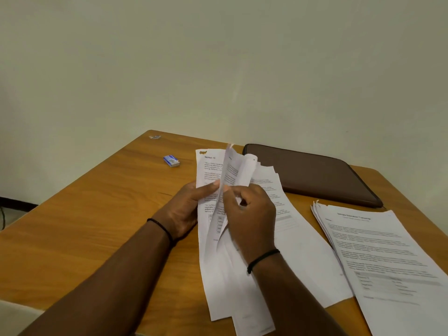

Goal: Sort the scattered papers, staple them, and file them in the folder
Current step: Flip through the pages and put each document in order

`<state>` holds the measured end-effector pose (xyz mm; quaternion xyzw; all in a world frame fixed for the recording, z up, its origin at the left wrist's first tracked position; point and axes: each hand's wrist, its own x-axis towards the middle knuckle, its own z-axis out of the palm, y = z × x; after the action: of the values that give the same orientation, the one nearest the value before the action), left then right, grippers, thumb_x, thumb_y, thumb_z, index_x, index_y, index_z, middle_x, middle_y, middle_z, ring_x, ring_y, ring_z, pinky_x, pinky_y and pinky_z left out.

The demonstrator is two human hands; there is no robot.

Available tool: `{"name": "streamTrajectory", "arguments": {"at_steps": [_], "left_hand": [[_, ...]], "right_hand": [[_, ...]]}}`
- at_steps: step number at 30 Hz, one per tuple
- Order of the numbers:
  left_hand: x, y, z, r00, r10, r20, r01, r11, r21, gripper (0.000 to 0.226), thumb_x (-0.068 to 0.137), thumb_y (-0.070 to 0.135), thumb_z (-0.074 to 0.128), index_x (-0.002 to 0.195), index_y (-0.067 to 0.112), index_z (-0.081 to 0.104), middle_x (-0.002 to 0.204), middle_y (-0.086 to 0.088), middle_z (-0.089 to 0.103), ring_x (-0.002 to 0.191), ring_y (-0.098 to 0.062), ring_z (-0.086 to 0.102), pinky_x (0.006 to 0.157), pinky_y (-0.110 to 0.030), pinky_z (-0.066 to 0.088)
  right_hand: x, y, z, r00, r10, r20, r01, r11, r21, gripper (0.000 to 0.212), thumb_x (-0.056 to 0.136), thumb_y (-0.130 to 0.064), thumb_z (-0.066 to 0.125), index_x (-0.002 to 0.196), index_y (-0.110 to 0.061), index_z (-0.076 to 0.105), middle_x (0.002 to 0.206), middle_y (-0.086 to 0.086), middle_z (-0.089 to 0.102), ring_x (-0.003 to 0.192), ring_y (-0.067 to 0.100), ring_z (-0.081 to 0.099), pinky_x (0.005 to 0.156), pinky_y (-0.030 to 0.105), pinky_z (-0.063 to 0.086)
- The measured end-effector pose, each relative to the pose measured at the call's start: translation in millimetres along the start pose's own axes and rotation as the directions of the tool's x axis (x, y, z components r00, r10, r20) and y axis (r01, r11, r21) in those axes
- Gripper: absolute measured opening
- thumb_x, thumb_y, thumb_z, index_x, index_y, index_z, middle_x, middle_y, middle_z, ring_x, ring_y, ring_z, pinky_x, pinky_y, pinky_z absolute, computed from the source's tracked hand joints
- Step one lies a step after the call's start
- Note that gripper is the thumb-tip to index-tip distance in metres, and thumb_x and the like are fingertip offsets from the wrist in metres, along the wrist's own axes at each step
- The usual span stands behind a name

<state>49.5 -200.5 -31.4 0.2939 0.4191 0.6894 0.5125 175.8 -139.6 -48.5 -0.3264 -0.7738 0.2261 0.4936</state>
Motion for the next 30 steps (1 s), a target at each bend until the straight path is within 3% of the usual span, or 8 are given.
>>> {"name": "streamTrajectory", "arguments": {"at_steps": [3, 6, 9, 11, 20, 23, 27, 30], "left_hand": [[2, -5, 2, 0.999, 0.044, -0.013, -0.043, 0.998, 0.049, 0.037, 0.079, 0.019, 0.065, 0.116, 0.024, 0.064, 0.110, -0.006, 0.075, 0.092, -0.024, 0.074, 0.072, -0.036, 0.062], [6, -2, -1, 0.999, 0.040, -0.031, -0.039, 0.999, 0.037, 0.039, 0.081, 0.017, 0.066, 0.120, 0.018, 0.063, 0.112, -0.010, 0.074, 0.091, -0.025, 0.074, 0.072, -0.036, 0.062], [8, 2, -3, 0.999, -0.017, -0.034, 0.017, 1.000, 0.014, 0.039, 0.089, 0.022, 0.063, 0.127, 0.011, 0.062, 0.120, -0.014, 0.071, 0.103, -0.030, 0.071, 0.088, -0.044, 0.060], [8, 1, -4, 0.998, -0.046, -0.031, 0.047, 0.999, 0.006, 0.042, 0.092, 0.026, 0.061, 0.131, 0.011, 0.060, 0.123, -0.015, 0.069, 0.112, -0.034, 0.067, 0.095, -0.048, 0.055], [7, 1, -4, 0.999, -0.040, -0.029, 0.039, 0.999, -0.024, 0.039, 0.090, 0.027, 0.061, 0.126, 0.013, 0.062, 0.120, -0.015, 0.071, 0.102, -0.028, 0.071, 0.086, -0.043, 0.060], [6, 1, -7, 0.998, -0.063, -0.026, 0.062, 0.998, -0.029, 0.039, 0.092, 0.026, 0.060, 0.129, 0.014, 0.061, 0.123, -0.015, 0.070, 0.104, -0.030, 0.070, 0.087, -0.045, 0.059], [6, 1, -7, 0.998, -0.068, -0.015, 0.067, 0.997, -0.050, 0.039, 0.092, 0.031, 0.059, 0.128, 0.017, 0.063, 0.123, -0.015, 0.069, 0.104, -0.031, 0.070, 0.087, -0.047, 0.058], [4, 1, -5, 0.999, -0.039, 0.017, 0.039, 0.999, -0.013, 0.039, 0.088, 0.030, 0.061, 0.125, 0.018, 0.064, 0.122, -0.014, 0.070, 0.104, -0.030, 0.070, 0.087, -0.047, 0.059]], "right_hand": [[1, 1, -3, 1.000, 0.015, 0.009, -0.016, 1.000, 0.019, 0.056, 0.082, -0.070, 0.056, 0.100, -0.020, 0.074, 0.102, -0.008, 0.070, 0.093, 0.007, 0.066, 0.070, 0.014, 0.056], [5, 2, -1, 0.999, 0.054, -0.001, -0.053, 0.997, 0.049, 0.033, 0.086, -0.049, 0.068, 0.093, -0.017, 0.074, 0.096, -0.006, 0.072, 0.085, 0.005, 0.067, 0.068, 0.013, 0.055], [9, 3, -2, 0.988, 0.154, 0.000, -0.153, 0.983, 0.097, 0.014, 0.090, -0.027, 0.071, 0.084, -0.014, 0.071, 0.091, -0.004, 0.073, 0.076, 0.003, 0.067, 0.066, 0.010, 0.054], [10, 7, -3, 0.974, 0.223, 0.031, -0.225, 0.961, 0.158, 0.015, 0.089, -0.027, 0.072, 0.081, -0.015, 0.070, 0.088, -0.006, 0.073, 0.077, 0.006, 0.070, 0.066, 0.018, 0.059], [12, 12, -5, 0.918, 0.388, 0.077, -0.387, 0.840, 0.380, 0.026, 0.079, -0.035, 0.079, 0.076, -0.013, 0.066, 0.076, -0.008, 0.073, 0.072, 0.012, 0.073, 0.067, 0.035, 0.063], [11, 12, -7, 0.909, 0.410, 0.069, -0.402, 0.824, 0.399, 0.021, 0.084, -0.022, 0.077, 0.092, -0.024, 0.058, 0.091, -0.008, 0.072, 0.080, 0.017, 0.074, 0.067, 0.043, 0.063], [9, 7, -14, 0.920, 0.384, 0.076, -0.371, 0.795, 0.480, 0.060, 0.090, -0.006, 0.069, 0.126, -0.041, 0.037, 0.113, -0.013, 0.063, 0.091, 0.016, 0.071, 0.066, 0.033, 0.063], [7, 6, -13, 0.953, 0.299, 0.043, -0.294, 0.886, 0.359, 0.053, 0.095, -0.007, 0.060, 0.129, -0.042, 0.041, 0.119, -0.011, 0.058, 0.096, 0.015, 0.068, 0.067, 0.026, 0.062]]}}
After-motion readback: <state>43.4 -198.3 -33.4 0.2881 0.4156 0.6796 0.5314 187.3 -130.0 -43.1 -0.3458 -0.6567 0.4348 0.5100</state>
